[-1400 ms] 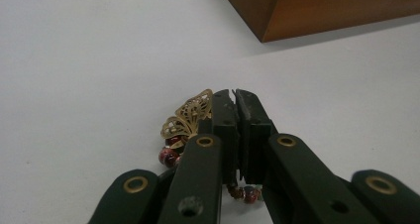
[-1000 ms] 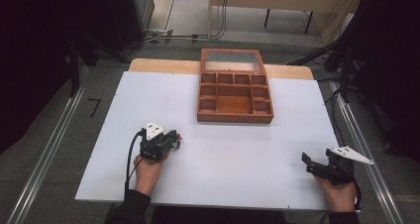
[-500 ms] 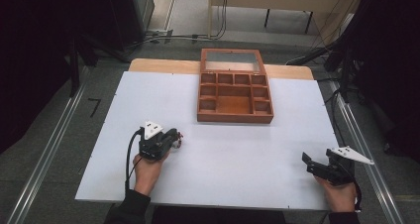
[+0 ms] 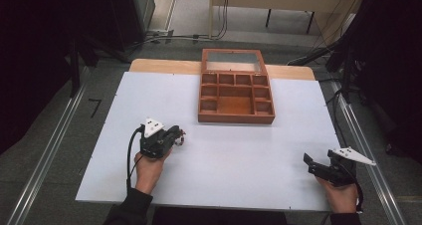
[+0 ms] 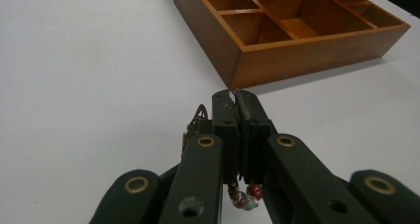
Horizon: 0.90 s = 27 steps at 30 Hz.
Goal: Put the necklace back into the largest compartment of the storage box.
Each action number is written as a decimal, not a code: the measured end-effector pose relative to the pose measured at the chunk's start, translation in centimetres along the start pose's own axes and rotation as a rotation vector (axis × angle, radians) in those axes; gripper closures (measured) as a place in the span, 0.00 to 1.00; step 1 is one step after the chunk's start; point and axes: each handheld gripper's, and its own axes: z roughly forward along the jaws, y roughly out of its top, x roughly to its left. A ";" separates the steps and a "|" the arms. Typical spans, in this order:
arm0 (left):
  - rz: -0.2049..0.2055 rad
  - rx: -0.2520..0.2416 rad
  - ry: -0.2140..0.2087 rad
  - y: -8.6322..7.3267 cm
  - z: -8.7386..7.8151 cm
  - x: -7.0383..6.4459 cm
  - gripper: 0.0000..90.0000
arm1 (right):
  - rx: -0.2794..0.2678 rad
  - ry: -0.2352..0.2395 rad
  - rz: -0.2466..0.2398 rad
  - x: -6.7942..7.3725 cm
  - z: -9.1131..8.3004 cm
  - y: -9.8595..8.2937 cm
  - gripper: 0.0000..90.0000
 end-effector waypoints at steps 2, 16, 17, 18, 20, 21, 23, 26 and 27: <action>0.001 0.000 -0.003 0.2 0.0 -0.1 0.99 | 0.001 0.001 0.002 0.0 0.0 0.0 0.08; 0.020 -0.013 -0.019 1.8 0.4 -1.0 0.99 | 0.004 0.005 0.005 0.0 0.0 0.0 0.08; 0.020 -0.013 -0.020 1.8 0.5 -1.0 0.99 | 0.004 0.005 0.005 0.0 0.0 0.0 0.08; 0.020 -0.012 -0.022 1.8 0.5 -1.1 0.99 | 0.004 0.006 0.005 0.0 0.0 0.0 0.08; 0.020 -0.011 -0.024 1.9 0.7 -1.2 0.99 | 0.004 0.006 0.005 0.0 0.0 0.0 0.08; 0.020 -0.010 -0.024 2.0 0.7 -1.2 0.99 | 0.003 0.007 0.006 0.0 0.0 0.0 0.08; 0.020 -0.012 -0.030 2.1 0.9 -1.3 0.99 | 0.004 0.007 0.005 0.0 0.0 0.0 0.08; 0.021 -0.012 -0.034 2.4 1.1 -1.5 0.99 | 0.004 0.009 0.007 0.0 0.0 0.0 0.08; 0.022 -0.013 -0.034 2.4 1.2 -1.6 0.99 | 0.004 0.009 0.006 0.0 0.0 0.0 0.08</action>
